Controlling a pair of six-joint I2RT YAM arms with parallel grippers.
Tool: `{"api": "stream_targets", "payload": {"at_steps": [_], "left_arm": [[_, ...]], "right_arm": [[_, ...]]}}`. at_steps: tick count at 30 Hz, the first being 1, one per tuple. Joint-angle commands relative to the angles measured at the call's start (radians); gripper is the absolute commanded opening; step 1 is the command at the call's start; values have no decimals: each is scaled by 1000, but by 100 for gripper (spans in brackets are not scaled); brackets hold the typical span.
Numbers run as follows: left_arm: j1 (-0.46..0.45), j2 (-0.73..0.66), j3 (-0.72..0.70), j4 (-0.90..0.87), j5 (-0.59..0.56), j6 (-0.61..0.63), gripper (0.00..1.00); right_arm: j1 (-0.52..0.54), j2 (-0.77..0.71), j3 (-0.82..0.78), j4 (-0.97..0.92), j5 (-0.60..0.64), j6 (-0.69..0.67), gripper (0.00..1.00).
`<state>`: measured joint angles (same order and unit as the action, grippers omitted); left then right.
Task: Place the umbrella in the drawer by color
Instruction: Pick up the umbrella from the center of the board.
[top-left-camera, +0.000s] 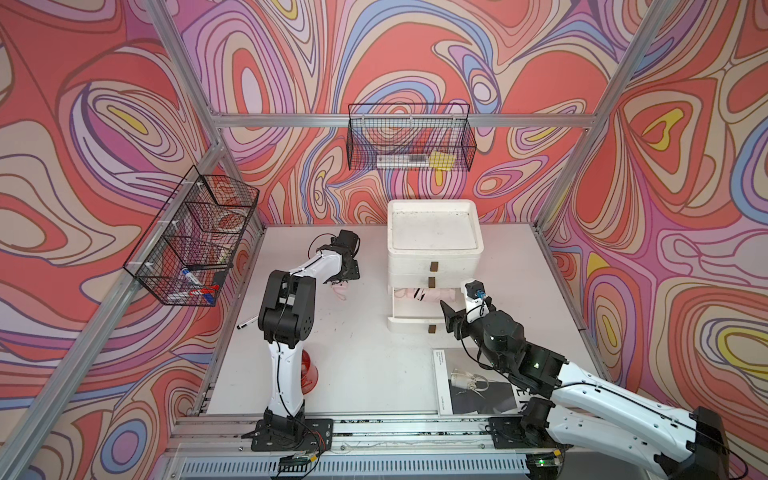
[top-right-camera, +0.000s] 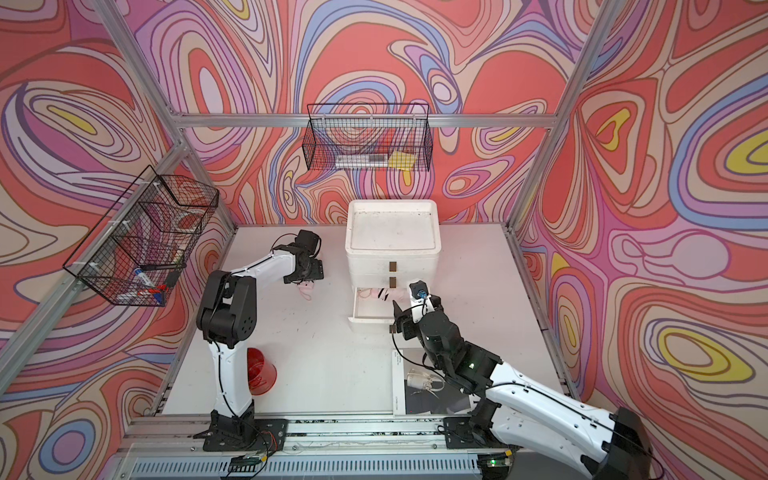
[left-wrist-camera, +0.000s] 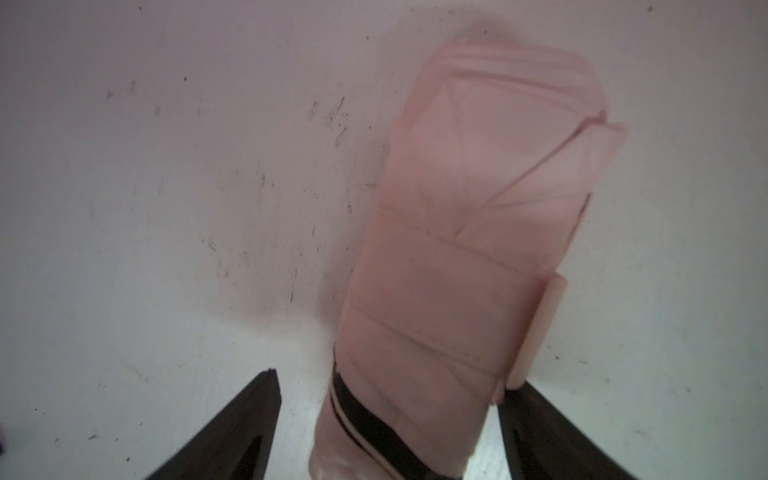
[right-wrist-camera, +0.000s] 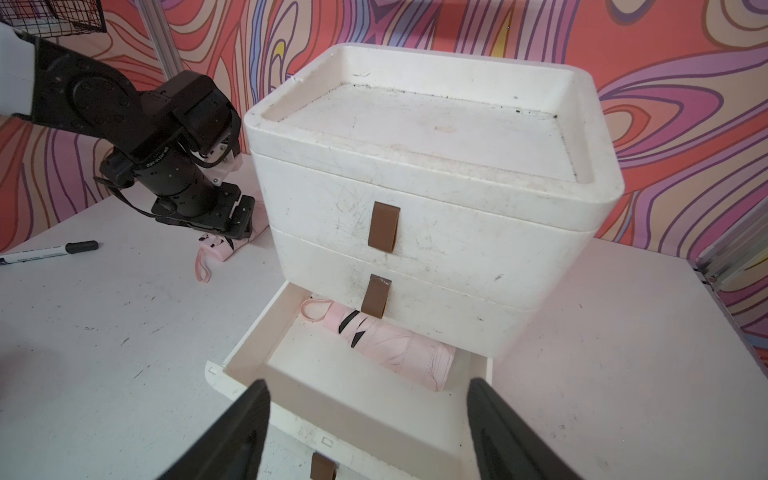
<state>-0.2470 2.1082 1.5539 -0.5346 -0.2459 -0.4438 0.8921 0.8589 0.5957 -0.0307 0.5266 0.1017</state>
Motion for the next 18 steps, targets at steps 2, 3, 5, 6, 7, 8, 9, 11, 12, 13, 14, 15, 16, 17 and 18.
{"api": "stream_targets", "payload": {"at_steps": [2,3,5,6,7,8,9,11,12,13,14,15,16,17,18], "left_arm": [[3,59,33,-52,109,39,80],[3,83,63,-75,134,47,76],[3,125,119,-122,159,55,67],[3,142,137,-138,166,57,60],[3,149,145,-145,168,56,54],[3,150,141,-142,164,56,49],[3,146,130,-134,157,54,45],[4,131,103,-112,142,53,37],[5,123,89,-102,134,54,32],[7,112,78,-94,127,53,28],[9,104,68,-87,125,51,24],[11,92,54,-75,122,48,22],[12,79,38,-59,120,47,18],[12,65,21,-44,122,45,14],[12,45,2,-22,131,46,8]], "right_arm": [[5,-2,-6,11,0,0,77],[5,1,-7,10,1,-2,78],[5,7,-7,10,10,-2,77],[5,8,-7,10,13,-2,77],[5,8,-7,9,16,-2,77],[5,8,-7,8,16,-3,77],[4,4,-7,8,17,-3,77],[5,0,-11,13,19,-3,77],[5,1,-14,16,21,-3,77],[5,2,-16,19,21,-3,77],[5,3,-16,19,22,-3,77],[5,6,-14,18,21,-3,77],[5,9,-11,14,22,-4,77],[5,10,-10,14,23,-3,77],[5,11,-10,13,25,-3,77]]}}
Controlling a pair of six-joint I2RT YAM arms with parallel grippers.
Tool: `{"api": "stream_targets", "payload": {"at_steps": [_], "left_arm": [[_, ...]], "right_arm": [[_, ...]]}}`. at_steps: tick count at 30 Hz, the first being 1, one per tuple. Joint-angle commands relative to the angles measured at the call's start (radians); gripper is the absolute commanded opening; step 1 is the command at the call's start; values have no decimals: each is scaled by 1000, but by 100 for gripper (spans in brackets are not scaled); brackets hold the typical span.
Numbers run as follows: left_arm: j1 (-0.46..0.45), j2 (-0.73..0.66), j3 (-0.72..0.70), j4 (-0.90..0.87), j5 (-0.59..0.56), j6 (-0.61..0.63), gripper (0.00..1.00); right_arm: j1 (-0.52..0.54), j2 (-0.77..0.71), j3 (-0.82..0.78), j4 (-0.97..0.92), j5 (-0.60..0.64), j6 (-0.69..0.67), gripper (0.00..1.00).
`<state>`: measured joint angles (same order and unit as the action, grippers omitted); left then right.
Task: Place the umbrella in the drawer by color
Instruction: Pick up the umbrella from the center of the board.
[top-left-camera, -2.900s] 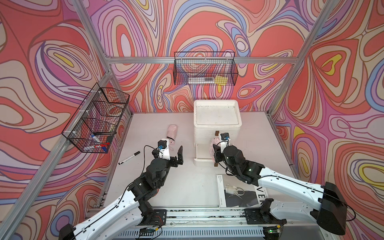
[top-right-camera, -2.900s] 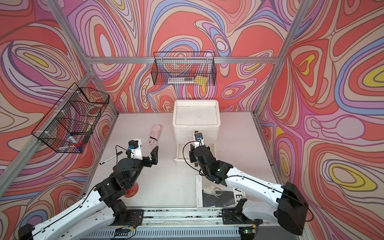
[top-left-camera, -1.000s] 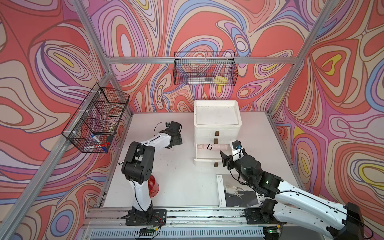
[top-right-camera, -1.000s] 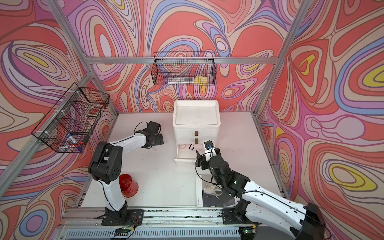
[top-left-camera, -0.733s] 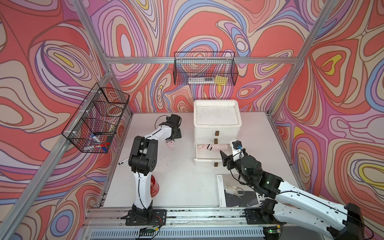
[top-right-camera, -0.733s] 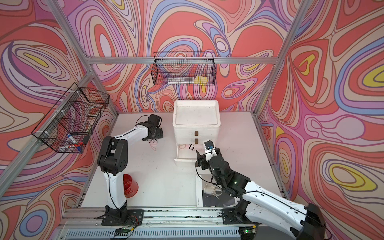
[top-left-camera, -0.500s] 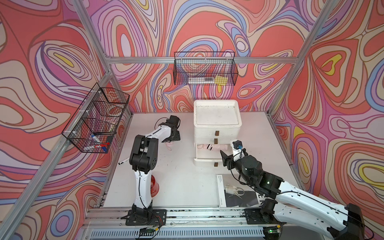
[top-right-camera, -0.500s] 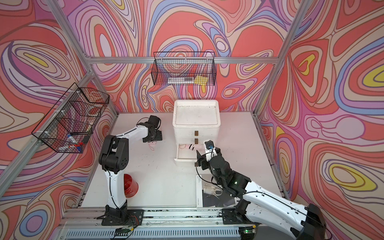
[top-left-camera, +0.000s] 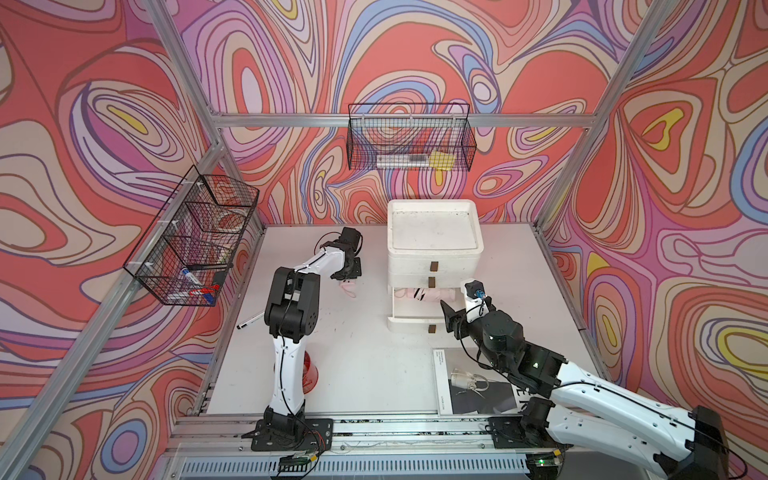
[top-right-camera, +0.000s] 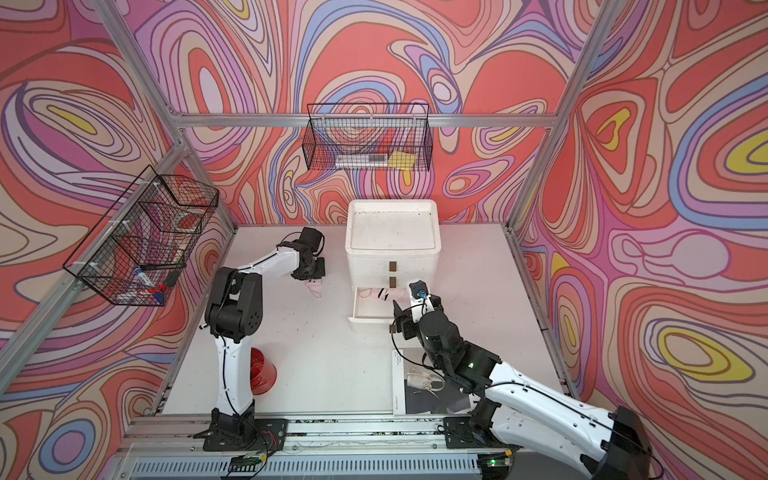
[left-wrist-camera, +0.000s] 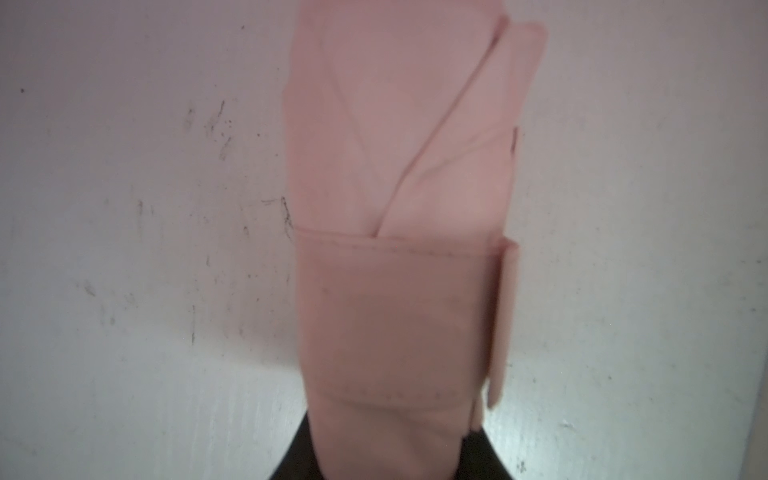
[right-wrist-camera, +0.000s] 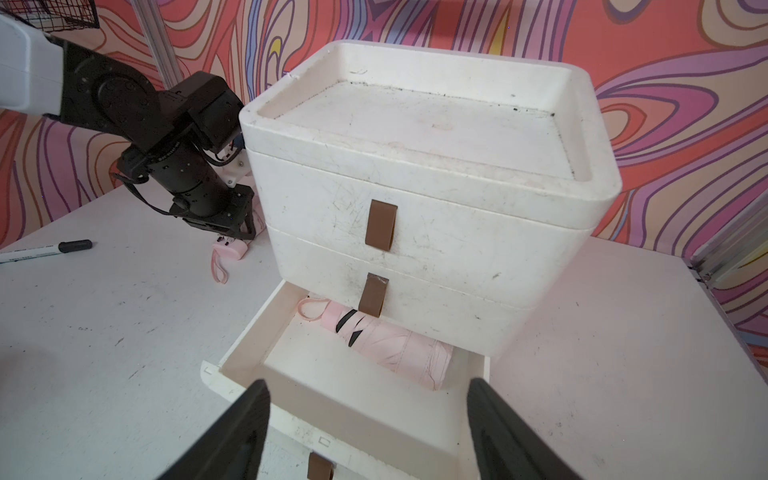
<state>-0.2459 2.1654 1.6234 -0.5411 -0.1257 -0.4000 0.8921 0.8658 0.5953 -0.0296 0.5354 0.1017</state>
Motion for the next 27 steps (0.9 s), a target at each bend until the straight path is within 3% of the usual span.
{"api": "stream_targets", "payload": {"at_steps": [1,2,7,10,15,21,24,27], "left_arm": [[11,-30,-84,2,24,4,4],[11,-52,-101,19,38,4,0],[11,-234,-264,167,68,-23,0],[2,-391,-418,340,159,-20,0],[-126,-716,-676,545,118,46,0],[-244,-1043,-852,637,91,79,0],[-316,-1133,-897,683,153,121,0],[-378,-1193,-933,732,251,153,0]], "right_arm": [[4,3,-9,12,16,-3,77],[4,3,-11,13,14,-3,77],[5,12,-25,38,30,-12,77],[5,28,-23,54,24,-6,77],[5,39,28,4,-14,49,78],[4,56,112,-77,-110,107,79],[3,94,186,-130,-176,148,80],[4,133,269,-168,-290,172,88]]}}
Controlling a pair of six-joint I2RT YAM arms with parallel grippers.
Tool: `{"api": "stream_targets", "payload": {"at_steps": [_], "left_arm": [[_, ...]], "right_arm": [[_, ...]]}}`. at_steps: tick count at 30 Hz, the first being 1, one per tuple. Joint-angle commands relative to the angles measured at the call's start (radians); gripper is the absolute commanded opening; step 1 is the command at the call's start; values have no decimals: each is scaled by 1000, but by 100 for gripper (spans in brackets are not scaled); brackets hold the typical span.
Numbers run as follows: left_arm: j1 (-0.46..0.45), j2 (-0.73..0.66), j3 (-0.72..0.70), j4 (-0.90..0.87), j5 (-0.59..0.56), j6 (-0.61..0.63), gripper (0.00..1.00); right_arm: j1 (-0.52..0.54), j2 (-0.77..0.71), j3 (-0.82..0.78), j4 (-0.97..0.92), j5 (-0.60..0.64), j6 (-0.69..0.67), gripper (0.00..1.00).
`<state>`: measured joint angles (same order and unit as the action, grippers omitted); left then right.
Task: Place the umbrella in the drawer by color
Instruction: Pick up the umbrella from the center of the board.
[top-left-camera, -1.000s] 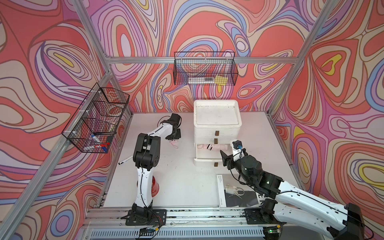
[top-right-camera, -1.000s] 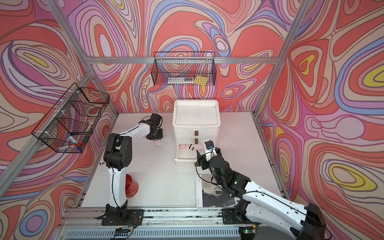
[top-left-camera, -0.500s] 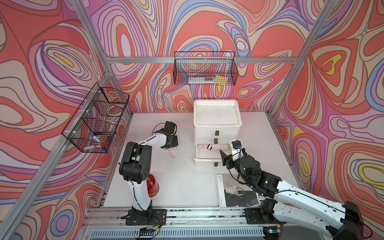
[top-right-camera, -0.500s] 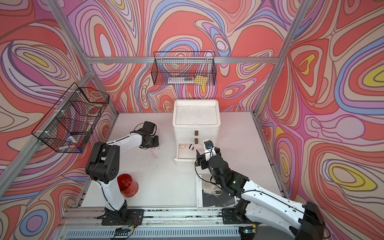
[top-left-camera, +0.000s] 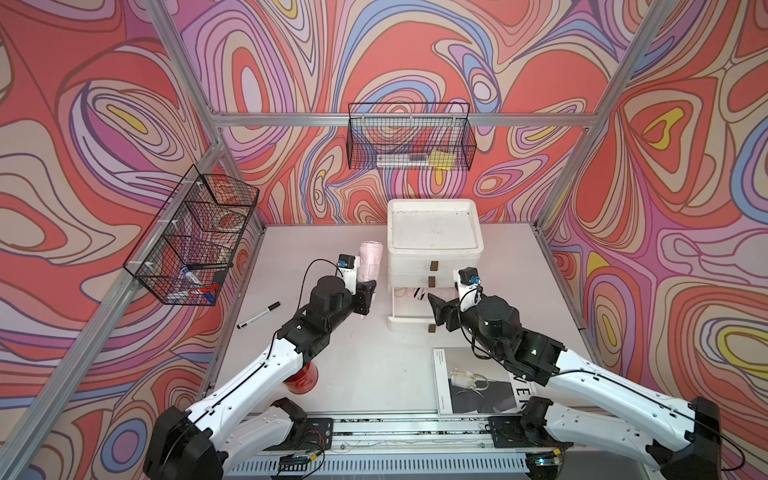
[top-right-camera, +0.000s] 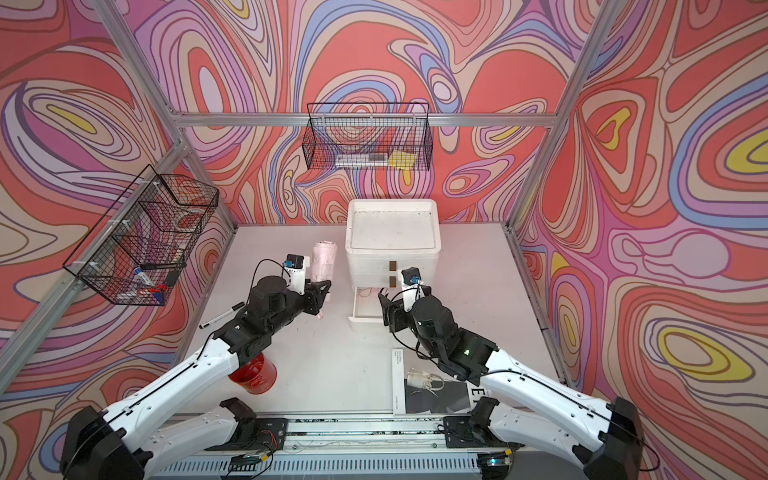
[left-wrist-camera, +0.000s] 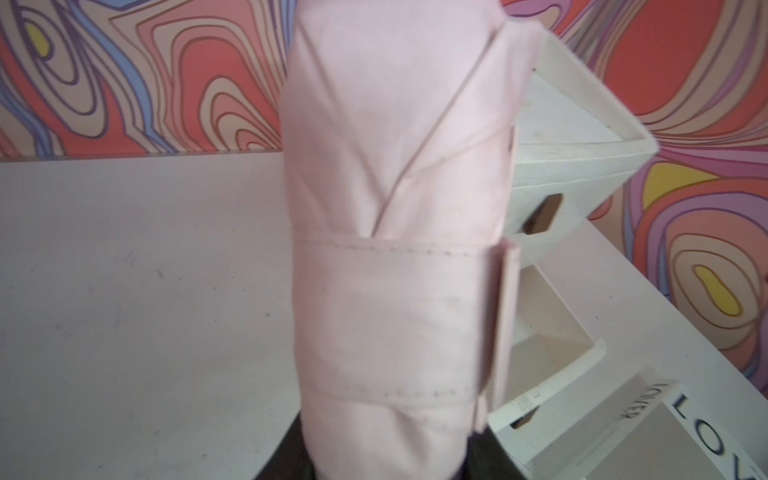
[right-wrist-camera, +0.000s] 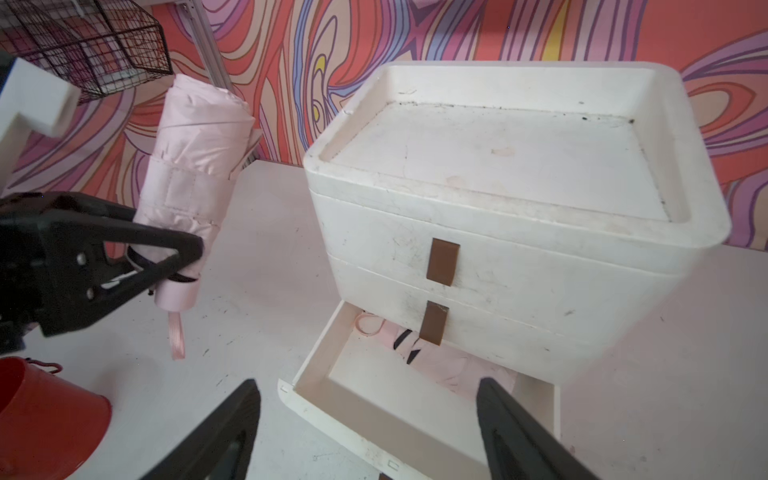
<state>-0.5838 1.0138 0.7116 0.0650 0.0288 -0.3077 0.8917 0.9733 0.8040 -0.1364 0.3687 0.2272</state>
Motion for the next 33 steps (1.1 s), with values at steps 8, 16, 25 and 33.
{"api": "stream_targets", "payload": {"at_steps": [8,16,25,33], "left_arm": [[-174,-66,-47,169,137,175,0],[-239,-69,-55,164,169,236,0],[-248,-70,-63,142,208,249,0],[-271,-54,-51,137,210,245,0]], "right_arm": [[4,124,259,-195,-311,115,91],[3,143,268,-230,-294,171,91],[4,122,256,-243,-349,198,80],[4,83,216,-203,-354,225,60]]}}
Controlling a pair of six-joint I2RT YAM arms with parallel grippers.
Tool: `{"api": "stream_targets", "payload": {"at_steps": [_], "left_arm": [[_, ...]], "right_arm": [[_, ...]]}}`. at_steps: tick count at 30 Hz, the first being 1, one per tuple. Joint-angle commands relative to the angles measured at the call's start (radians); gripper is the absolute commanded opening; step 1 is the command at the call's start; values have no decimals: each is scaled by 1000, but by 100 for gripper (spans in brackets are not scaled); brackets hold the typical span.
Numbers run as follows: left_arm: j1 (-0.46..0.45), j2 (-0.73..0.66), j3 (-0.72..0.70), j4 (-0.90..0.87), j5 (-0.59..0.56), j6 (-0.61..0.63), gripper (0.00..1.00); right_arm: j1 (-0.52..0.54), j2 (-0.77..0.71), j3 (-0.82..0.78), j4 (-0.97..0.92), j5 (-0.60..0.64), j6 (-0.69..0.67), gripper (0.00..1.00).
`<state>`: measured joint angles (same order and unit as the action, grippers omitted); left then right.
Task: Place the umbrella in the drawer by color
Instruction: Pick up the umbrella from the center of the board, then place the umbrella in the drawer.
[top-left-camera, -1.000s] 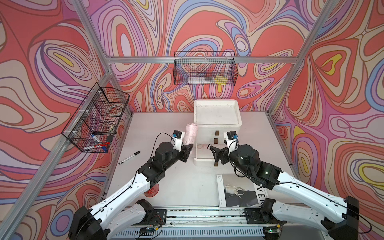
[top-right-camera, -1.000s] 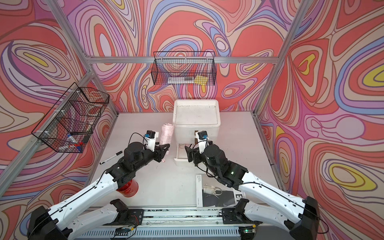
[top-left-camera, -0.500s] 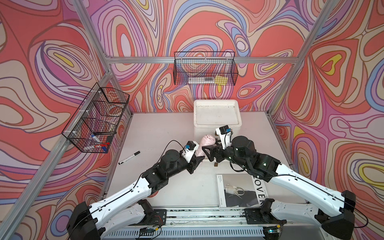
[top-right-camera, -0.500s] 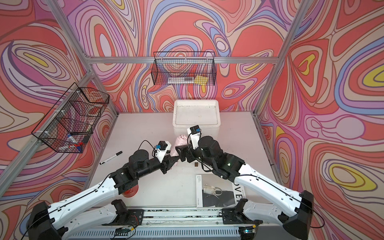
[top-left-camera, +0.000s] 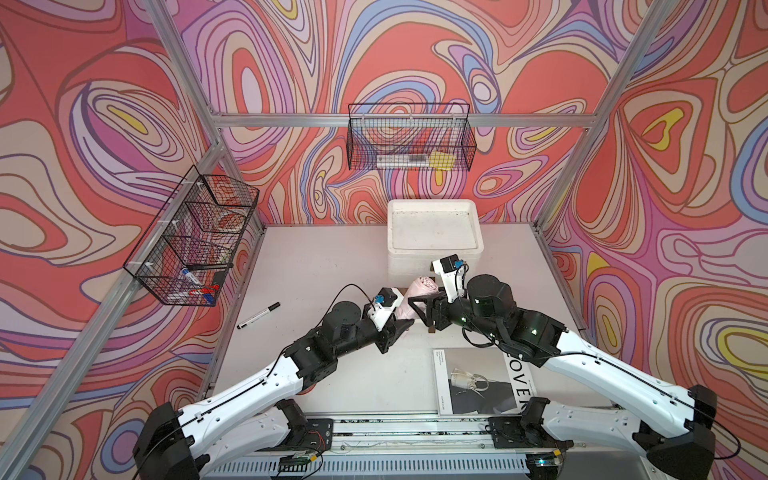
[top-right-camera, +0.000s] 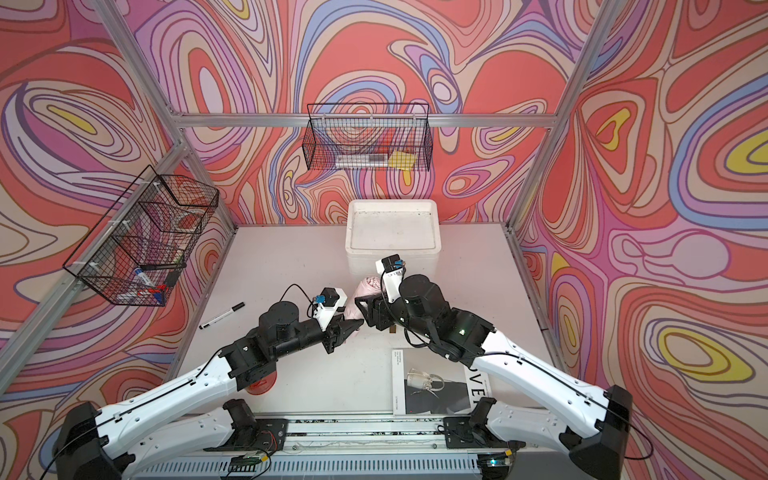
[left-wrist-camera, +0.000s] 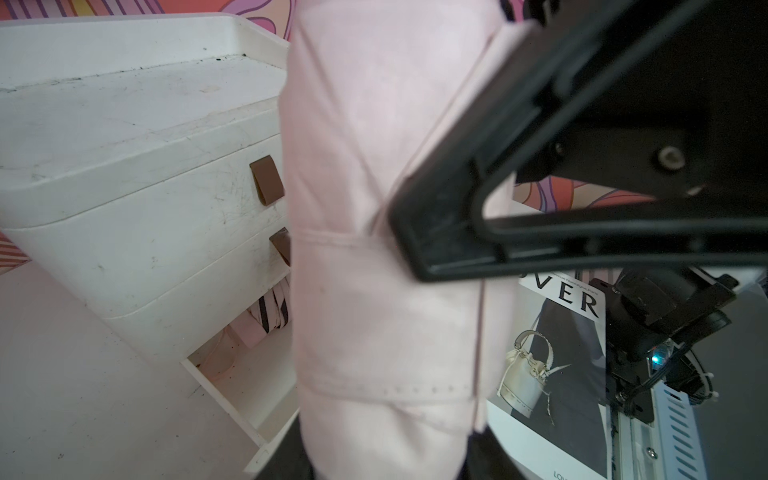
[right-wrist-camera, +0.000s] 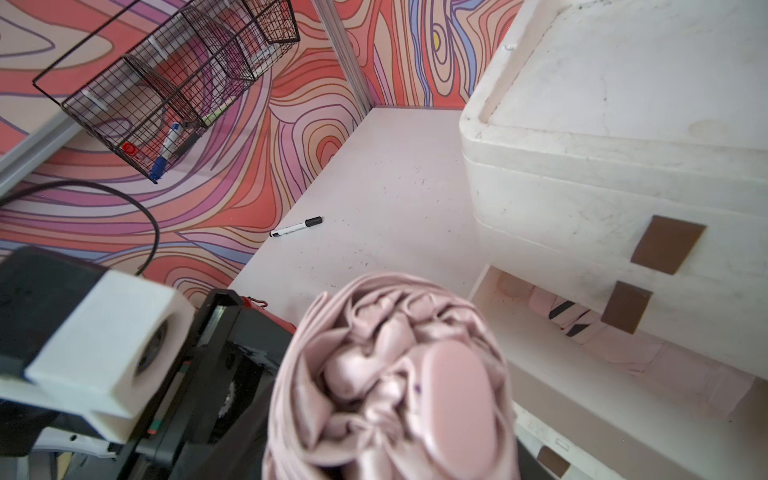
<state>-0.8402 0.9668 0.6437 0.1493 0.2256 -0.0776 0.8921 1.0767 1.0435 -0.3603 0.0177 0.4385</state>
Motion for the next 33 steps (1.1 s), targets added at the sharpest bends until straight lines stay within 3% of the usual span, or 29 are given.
{"api": "stream_targets", "payload": {"at_steps": [1,6,7,11,14,19,23,28,33], "left_arm": [[-17,-7,18,53,1,14,0],[-17,-7,20,45,-62,-3,0],[-18,-10,23,39,-76,-10,9],[-18,-36,25,19,-181,-47,64],[-18,-75,12,18,-269,-67,84],[-18,-147,-25,30,-395,-99,91],[-18,-205,-70,64,-486,-120,97],[-18,-243,-91,52,-598,-143,99],[-18,-255,-105,44,-640,-160,99]], "right_arm": [[4,-26,-33,32,-1,19,57],[4,-55,-77,91,39,43,33],[4,-65,-88,103,53,45,33],[4,-129,-144,112,222,51,13],[4,-208,-230,158,402,66,13],[4,-294,-360,291,588,45,13],[4,-255,-420,433,674,15,13],[3,-117,-437,636,656,-21,18],[4,69,-384,685,594,22,25]]}}
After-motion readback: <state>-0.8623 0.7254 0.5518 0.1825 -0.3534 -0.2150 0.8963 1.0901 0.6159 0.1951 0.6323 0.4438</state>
